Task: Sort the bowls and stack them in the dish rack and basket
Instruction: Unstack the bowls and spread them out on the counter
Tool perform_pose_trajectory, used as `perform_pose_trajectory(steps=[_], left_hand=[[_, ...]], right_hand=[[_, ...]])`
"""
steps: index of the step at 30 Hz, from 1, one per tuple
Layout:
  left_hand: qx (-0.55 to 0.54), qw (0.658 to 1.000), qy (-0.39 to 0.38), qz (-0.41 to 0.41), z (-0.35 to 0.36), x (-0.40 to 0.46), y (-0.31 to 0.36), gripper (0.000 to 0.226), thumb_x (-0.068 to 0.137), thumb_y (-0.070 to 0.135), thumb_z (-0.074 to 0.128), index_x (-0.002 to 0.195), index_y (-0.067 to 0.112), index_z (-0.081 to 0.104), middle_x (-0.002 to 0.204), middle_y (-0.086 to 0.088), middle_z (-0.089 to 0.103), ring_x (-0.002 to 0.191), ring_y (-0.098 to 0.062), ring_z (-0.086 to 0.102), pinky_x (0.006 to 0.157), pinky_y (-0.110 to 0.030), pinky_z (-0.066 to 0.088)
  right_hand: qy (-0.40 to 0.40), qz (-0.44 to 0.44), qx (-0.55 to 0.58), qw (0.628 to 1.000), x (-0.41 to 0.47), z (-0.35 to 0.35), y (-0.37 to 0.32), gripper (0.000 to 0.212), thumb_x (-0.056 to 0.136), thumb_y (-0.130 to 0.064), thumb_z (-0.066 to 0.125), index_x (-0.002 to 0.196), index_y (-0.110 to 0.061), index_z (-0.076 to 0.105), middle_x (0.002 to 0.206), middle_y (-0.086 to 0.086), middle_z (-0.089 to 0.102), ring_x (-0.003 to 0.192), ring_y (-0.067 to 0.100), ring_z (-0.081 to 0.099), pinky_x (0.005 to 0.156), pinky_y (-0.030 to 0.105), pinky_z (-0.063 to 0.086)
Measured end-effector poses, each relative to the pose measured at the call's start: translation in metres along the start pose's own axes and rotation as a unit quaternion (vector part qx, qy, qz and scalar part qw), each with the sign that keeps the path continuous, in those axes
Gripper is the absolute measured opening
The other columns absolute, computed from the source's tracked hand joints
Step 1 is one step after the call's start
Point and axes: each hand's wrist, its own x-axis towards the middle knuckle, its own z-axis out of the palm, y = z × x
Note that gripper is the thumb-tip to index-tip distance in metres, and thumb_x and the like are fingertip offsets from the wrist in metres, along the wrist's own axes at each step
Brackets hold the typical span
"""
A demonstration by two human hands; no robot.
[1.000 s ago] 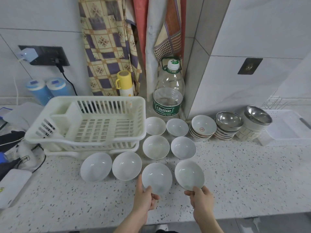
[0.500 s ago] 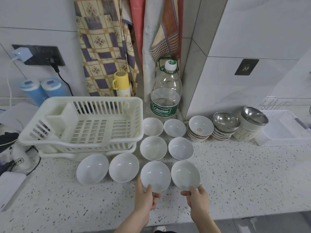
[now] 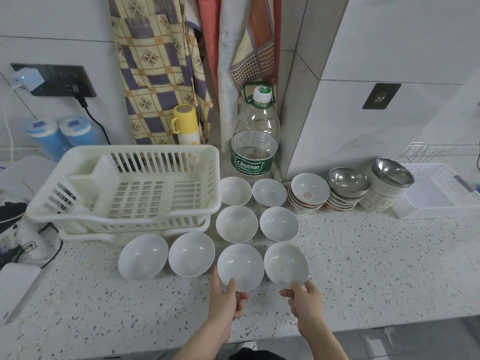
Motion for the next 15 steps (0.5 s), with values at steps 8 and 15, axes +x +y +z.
perform_pose_trajectory(steps=[8,15], left_hand=[[-0.069,0.997,0.008,-0.034,0.001,-0.004,-0.002,0.064,0.098,0.027,0.057,0.148,0.043,0.02,0.065,-0.012,0.07,0.041,-0.013,0.043,0.036,-0.02,0.029],[-0.062,0.995,0.025,-0.068,-0.002,-0.022,-0.006,0.044,0.093,0.031,0.063,0.128,0.027,0.036,0.076,-0.012,0.063,0.036,-0.009,0.032,0.034,-0.021,0.024]], right_hand=[[-0.039,0.014,-0.003,0.999,0.003,-0.006,0.0,0.018,0.096,-0.009,0.046,0.109,-0.01,0.059,0.064,0.013,0.069,0.036,0.011,0.03,0.036,0.018,0.022],[-0.054,0.032,-0.006,0.998,0.007,-0.009,-0.001,0.02,0.1,-0.025,0.044,0.109,-0.014,0.058,0.071,0.015,0.071,0.033,0.011,0.032,0.034,0.017,0.021]])
